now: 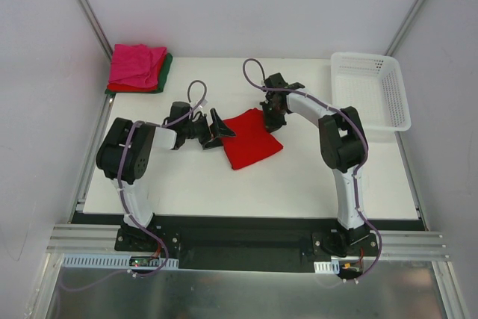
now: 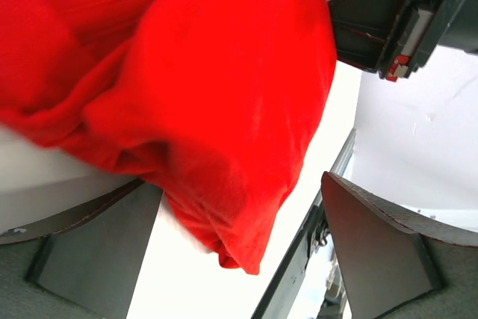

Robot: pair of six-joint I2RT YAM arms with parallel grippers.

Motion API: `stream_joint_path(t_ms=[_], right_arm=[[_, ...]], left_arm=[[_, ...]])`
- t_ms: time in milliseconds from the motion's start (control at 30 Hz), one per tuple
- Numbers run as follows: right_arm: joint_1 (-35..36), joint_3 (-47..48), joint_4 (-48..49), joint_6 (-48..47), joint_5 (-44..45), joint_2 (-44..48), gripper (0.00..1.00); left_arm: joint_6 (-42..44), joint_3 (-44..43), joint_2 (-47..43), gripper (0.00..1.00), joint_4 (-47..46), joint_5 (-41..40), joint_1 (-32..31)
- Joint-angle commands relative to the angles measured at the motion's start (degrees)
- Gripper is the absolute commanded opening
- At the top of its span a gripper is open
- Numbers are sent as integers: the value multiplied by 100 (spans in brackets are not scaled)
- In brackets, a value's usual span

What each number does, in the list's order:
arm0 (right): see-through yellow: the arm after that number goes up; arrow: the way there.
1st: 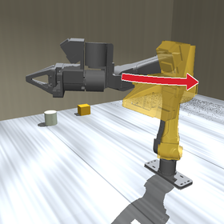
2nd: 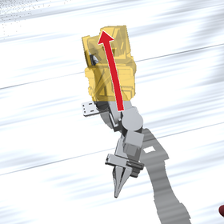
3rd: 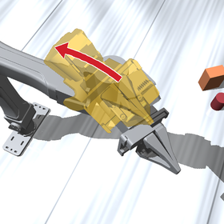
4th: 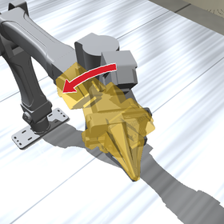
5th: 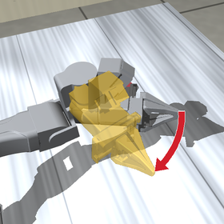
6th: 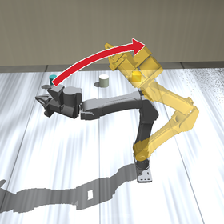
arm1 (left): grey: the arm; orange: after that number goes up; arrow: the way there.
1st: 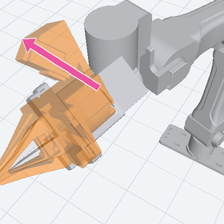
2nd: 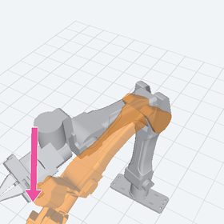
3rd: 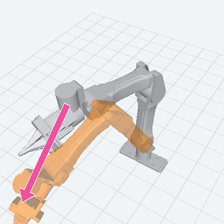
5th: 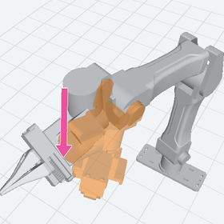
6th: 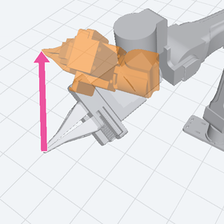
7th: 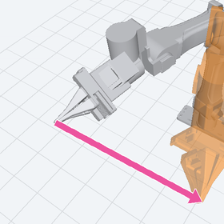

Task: Fold and stack the t-shirts
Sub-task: Put the neatly folded tshirt into the corner of the board with the left arm

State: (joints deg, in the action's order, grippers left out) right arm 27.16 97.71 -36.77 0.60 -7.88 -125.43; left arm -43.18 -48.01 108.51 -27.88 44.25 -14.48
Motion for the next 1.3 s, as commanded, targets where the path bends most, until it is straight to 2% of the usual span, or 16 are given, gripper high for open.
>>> stream_joint_path(t_ms=[0, 233, 633, 900, 1100, 1267], right_arm=[[62, 117, -137, 45, -170, 141, 1], [79, 125, -137, 54, -196, 176, 1], [88, 99, -155, 45, -170, 255, 1], [97, 108, -172, 37, -144, 264, 1], [88, 82, -181, 37, -170, 264, 1], [97, 64, -172, 37, -179, 264, 1]], left_arm=[[345, 424, 13, 94, 1302, -1076, 138], [179, 906, -199, 96, 1242, -1138, 279], [-1201, 1654, 416, 97, -1086, -224, 508], [-1246, 1654, 478, 97, -1141, -338, 455], [-1307, 1584, 513, 96, -1141, -583, 165], [-1141, 1339, 443, 96, -694, -891, -133]])
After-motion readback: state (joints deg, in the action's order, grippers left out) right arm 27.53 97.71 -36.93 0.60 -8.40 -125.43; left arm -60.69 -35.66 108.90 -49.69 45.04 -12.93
